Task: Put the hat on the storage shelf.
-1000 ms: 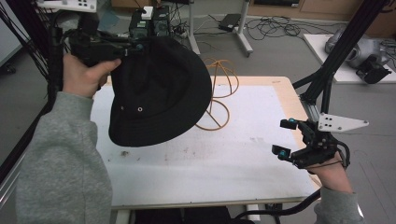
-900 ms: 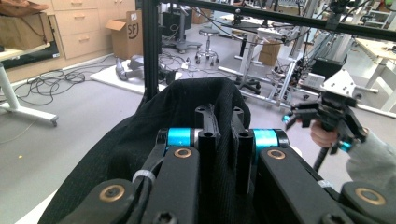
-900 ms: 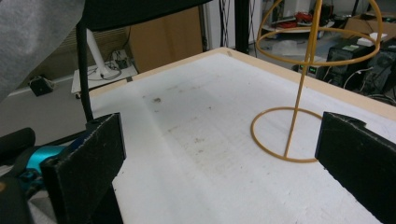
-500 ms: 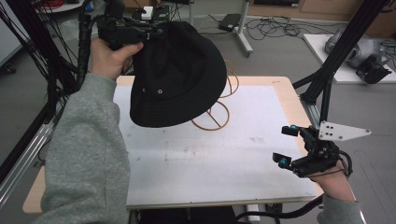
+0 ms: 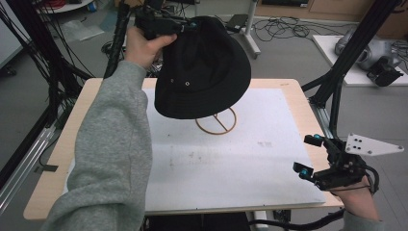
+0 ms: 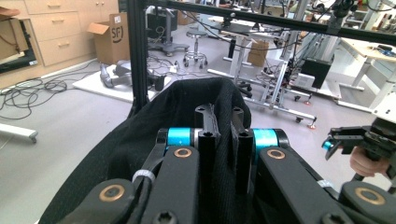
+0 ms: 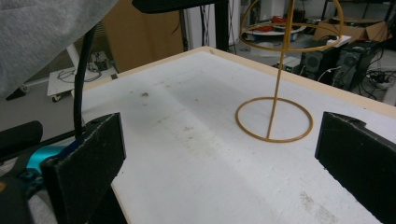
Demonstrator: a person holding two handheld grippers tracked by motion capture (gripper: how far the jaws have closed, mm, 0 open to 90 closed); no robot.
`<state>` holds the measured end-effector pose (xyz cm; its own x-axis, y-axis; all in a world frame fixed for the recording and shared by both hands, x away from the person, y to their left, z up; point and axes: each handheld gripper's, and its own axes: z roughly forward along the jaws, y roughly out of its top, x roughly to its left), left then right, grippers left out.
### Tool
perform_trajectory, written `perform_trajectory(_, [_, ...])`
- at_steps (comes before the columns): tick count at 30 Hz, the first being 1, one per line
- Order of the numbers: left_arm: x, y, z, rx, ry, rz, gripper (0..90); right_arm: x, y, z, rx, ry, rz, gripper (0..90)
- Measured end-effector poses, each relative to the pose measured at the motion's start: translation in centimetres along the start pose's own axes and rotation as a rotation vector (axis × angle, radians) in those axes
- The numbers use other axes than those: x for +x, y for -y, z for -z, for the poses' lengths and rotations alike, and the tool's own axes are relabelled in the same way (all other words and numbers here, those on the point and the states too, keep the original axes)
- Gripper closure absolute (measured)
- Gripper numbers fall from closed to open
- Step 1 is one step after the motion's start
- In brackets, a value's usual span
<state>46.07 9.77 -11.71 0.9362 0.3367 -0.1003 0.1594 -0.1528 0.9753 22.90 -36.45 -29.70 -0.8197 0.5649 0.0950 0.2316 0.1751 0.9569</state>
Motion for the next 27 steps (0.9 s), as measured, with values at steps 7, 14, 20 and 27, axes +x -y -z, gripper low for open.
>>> perform_trajectory(7, [1.3, -0.7, -3.0, 0.011, 0.013, 0.005, 84.9, 0.3, 0.2, 0.7, -0.009, 0.011, -0.001, 0.9])
perform_trajectory(14, [2.8, -0.9, -5.2, 0.023, 0.01, 0.031, 84.9, 0.8, 0.4, 0.9, 0.003, 0.007, 0.007, 0.9])
perform_trajectory(20, [3.5, -1.2, -6.6, 0.026, 0.025, 0.035, 84.9, 0.9, 0.6, 1.8, -0.02, 0.017, -0.004, 0.9])
perform_trajectory(27, [4.2, -0.3, -8.4, 0.074, 0.031, 0.043, 84.8, 1.0, 0.7, 2.2, -0.024, 0.016, -0.004, 0.9])
